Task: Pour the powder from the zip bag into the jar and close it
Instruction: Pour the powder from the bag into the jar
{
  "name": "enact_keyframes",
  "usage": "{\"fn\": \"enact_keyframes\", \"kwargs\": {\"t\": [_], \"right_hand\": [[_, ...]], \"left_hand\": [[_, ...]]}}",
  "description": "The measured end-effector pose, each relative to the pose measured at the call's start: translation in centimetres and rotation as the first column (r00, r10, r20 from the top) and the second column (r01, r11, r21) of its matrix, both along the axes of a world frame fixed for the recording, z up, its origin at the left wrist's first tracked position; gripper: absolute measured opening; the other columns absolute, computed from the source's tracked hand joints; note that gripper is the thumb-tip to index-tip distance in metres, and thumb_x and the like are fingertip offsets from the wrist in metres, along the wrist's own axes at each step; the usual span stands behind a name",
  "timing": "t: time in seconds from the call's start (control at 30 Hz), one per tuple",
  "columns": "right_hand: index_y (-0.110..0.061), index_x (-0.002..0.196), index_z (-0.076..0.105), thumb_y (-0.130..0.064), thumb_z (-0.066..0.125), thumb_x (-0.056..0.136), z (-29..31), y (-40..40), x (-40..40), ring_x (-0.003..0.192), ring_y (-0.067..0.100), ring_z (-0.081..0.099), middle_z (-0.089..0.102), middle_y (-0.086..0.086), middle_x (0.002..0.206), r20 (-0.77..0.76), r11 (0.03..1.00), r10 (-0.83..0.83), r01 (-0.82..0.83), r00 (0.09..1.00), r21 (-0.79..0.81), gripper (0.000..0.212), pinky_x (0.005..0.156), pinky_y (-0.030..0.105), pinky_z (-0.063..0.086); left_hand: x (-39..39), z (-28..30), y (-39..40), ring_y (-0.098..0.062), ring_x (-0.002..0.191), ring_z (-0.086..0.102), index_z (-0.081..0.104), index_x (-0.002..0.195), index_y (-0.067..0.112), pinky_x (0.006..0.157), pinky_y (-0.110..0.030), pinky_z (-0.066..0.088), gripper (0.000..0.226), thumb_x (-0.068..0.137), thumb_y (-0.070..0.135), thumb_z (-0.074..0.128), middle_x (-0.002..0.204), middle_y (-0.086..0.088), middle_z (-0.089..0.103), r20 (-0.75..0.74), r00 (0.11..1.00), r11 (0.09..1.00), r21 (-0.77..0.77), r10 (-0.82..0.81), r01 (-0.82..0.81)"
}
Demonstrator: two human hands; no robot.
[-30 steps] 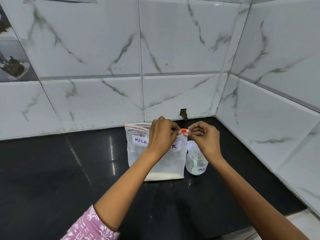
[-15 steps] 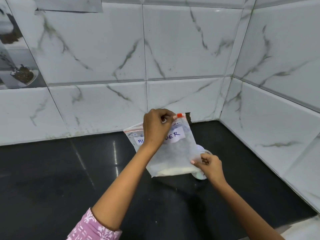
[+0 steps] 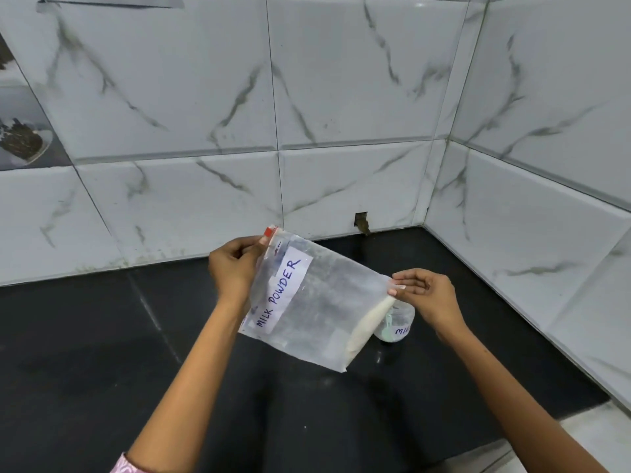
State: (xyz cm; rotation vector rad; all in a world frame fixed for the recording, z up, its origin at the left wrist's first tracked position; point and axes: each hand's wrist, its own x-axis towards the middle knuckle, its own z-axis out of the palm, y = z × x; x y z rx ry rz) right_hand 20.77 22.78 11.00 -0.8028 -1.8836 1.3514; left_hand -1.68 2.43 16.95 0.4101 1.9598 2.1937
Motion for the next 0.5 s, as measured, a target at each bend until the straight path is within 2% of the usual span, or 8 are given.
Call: {"fn": "enact_keyframes", "kwargs": {"t": [0.23, 0.3, 0.4, 0.5], "right_hand": [[-0.004, 0.089, 0.074, -0.013, 0.078, 0.076, -1.2, -0.8, -0.5, 0.087, 0.024, 0.071, 0.075, 0.015, 0.089, -0.068, 0.988, 0.032, -0.042, 0.997, -0.147, 0.016, 0.080, 0.030, 0.057], [-0.003, 0.088, 0.074, -0.011, 0.076, 0.078, -1.0, -1.0, -0.7, 0.084, 0.024, 0.071, 0.075, 0.017, 0.088, -0.109, 0.985, 0.009, -0.027, 0.994, -0.172, 0.013, 0.081, 0.030, 0.058], [-0.009, 0.083, 0.075, -0.009, 0.073, 0.081, -0.9, -1.7, -1.3, 0.077, 0.017, 0.071, 0.075, 0.011, 0.083, -0.174, 0.989, -0.083, 0.059, 0.981, -0.136, 0.002, 0.071, 0.021, 0.058], [-0.006, 0.086, 0.074, -0.009, 0.073, 0.081, -1.2, -2.6, -1.7, 0.080, 0.015, 0.072, 0.075, 0.009, 0.086, -0.148, 0.994, -0.055, 0.040, 0.987, -0.099, 0.005, 0.072, 0.021, 0.058]], "left_hand": [[-0.8, -2.3, -1.3, -0.020, 0.075, 0.066, 0.074, 0.083, 0.007, 0.082, -0.039, 0.059, 0.011, 0.078, 0.016, 0.078, 0.082, -0.013, 0.072, 0.097, 0.994, 0.997, 0.058, 0.049, -0.055], [-1.0, -2.6, -1.6, -0.018, 0.073, 0.066, 0.074, 0.078, 0.011, 0.076, -0.033, 0.058, 0.008, 0.077, 0.017, 0.079, 0.079, -0.009, 0.073, 0.119, 0.992, 0.995, 0.080, 0.052, -0.061], [-1.1, -3.2, -2.0, -0.006, 0.062, 0.066, 0.073, 0.074, 0.015, 0.062, -0.019, 0.054, 0.007, 0.078, 0.013, 0.077, 0.066, 0.005, 0.073, 0.117, 0.992, 0.992, 0.108, 0.053, -0.065], [-0.8, -4.1, -2.3, 0.002, 0.053, 0.063, 0.071, 0.073, 0.015, 0.052, -0.012, 0.051, 0.013, 0.081, 0.005, 0.073, 0.056, 0.011, 0.069, 0.117, 0.992, 0.990, 0.121, 0.056, -0.070]]}}
